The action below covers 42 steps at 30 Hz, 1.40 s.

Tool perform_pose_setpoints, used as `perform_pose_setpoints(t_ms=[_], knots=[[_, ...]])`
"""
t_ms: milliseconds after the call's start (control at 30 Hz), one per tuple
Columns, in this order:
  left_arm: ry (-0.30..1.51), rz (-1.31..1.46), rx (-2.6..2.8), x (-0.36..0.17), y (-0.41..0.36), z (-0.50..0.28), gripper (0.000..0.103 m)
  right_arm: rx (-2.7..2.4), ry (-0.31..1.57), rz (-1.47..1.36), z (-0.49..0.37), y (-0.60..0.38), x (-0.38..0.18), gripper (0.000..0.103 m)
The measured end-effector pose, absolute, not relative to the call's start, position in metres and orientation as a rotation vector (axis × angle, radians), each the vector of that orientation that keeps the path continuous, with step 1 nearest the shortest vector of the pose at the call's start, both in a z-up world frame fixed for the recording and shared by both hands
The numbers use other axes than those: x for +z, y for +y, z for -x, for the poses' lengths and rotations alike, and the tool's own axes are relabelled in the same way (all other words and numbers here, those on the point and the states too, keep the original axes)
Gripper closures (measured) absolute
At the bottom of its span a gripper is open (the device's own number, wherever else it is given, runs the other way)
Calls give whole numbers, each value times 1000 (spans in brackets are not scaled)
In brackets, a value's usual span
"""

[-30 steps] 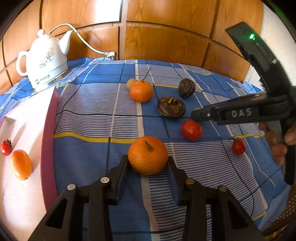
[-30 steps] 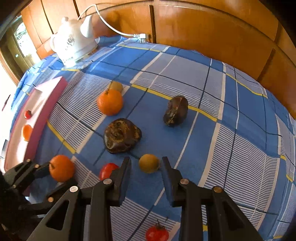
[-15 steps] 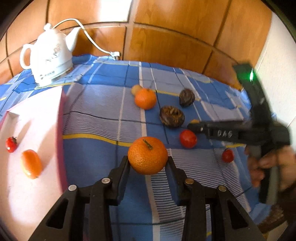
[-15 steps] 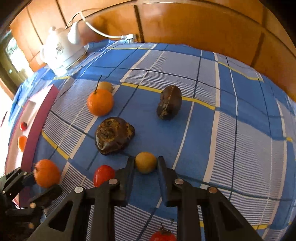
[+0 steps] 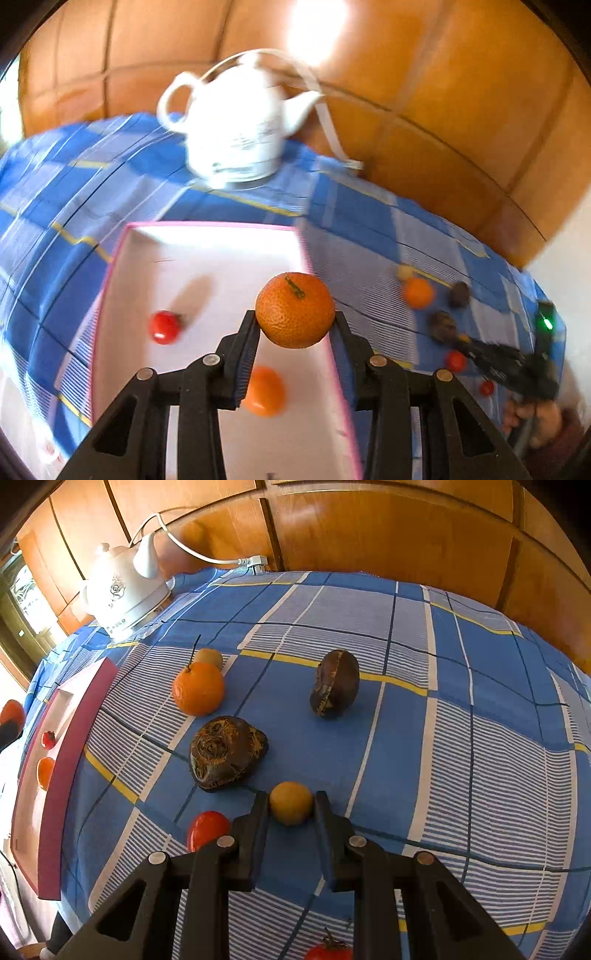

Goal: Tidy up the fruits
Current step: 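Carry the tangerine into the tray with the left gripper while the right gripper grasps a yellow round fruit, then carry the yellow round fruit into the tray with the right gripper and release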

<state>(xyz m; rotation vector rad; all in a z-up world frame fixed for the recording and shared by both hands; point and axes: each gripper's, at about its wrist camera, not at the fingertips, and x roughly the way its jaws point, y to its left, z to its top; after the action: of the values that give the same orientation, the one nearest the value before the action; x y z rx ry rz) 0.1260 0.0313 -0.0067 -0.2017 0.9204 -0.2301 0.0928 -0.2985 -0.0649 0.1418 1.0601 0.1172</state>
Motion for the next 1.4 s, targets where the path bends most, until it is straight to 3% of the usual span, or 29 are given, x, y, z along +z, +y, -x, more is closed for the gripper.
perform_pose_setpoints(t_ms=[467, 933, 1400], knots=[[1008, 137, -123, -59, 49, -170, 63, 106, 1064, -120, -94, -296, -65, 79], [864, 148, 2, -15, 51, -99, 59, 105, 1053, -141, -92, -299, -66, 78], [829, 86, -49, -4, 37, -43, 52, 91, 1031, -126, -88, -296, -66, 79]])
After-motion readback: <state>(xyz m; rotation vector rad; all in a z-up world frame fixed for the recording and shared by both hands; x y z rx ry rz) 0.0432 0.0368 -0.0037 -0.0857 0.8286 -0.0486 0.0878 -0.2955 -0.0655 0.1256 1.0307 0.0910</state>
